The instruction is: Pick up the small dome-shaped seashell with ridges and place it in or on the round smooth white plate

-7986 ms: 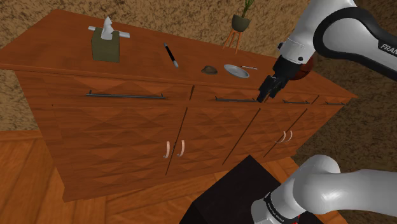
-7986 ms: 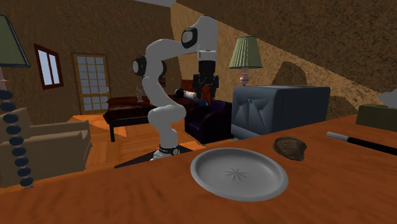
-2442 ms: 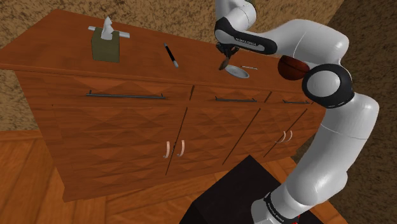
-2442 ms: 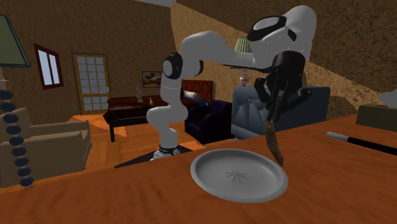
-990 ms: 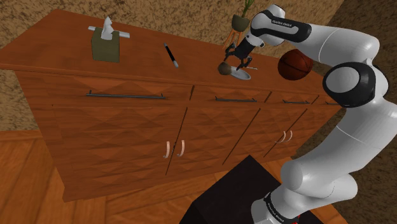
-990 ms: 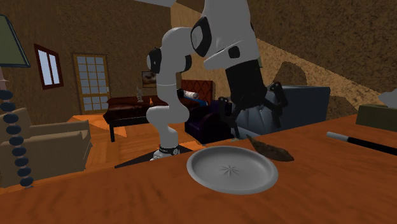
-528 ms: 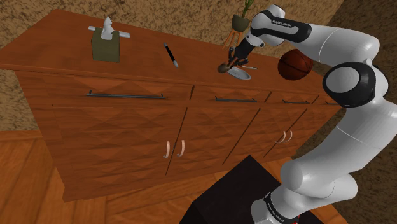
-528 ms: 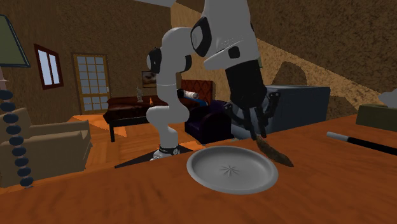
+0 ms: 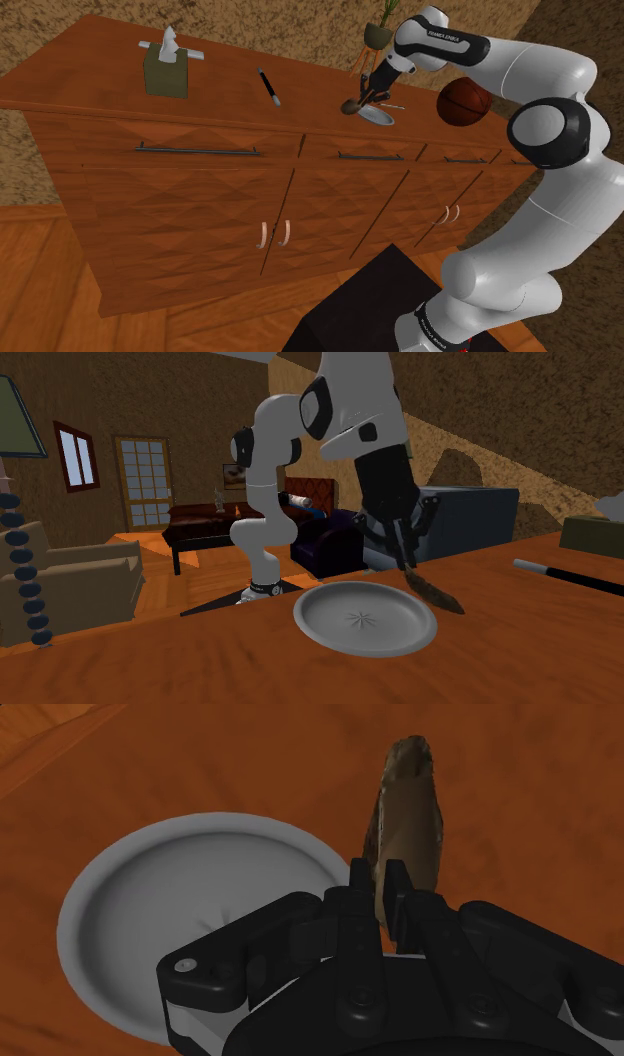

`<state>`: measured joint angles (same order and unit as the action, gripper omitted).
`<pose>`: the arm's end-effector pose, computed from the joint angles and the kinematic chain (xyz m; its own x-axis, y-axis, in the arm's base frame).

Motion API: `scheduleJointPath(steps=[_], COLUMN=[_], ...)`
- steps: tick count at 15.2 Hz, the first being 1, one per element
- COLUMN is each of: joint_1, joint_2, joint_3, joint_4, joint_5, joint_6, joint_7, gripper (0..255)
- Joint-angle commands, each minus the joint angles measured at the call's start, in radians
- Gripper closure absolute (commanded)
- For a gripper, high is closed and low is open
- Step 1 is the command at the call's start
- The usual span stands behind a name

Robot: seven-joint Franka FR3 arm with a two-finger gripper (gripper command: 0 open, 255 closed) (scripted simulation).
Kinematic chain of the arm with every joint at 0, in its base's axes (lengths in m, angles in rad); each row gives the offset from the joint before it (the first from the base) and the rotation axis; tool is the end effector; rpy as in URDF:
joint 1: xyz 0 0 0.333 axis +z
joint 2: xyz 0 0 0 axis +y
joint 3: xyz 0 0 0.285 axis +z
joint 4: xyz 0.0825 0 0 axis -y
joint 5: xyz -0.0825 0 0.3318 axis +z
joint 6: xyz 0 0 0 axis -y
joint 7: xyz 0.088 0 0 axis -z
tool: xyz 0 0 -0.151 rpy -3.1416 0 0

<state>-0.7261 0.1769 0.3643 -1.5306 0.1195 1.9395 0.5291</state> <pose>0.5510 -0.2102 0.5168 0.5787 -0.8078 0.1121 -0.7633 -0.5849 -0.2744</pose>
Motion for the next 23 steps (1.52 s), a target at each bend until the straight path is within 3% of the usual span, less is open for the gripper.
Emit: scheduleJointPath(steps=[1,17,23], joint_1=[0.001,0.026,-0.031], joint_2=[0.003,0.078,0.178], joint_3=[0.0,0.005,-0.029], joint_4=[0.025,0.333,0.565], joint_5=[-0.002,-0.041,-0.041], joint_6=[-0.021,-0.255,-0.406], joint_7=[0.004,0.051,-0.039], gripper=[255,255,255])
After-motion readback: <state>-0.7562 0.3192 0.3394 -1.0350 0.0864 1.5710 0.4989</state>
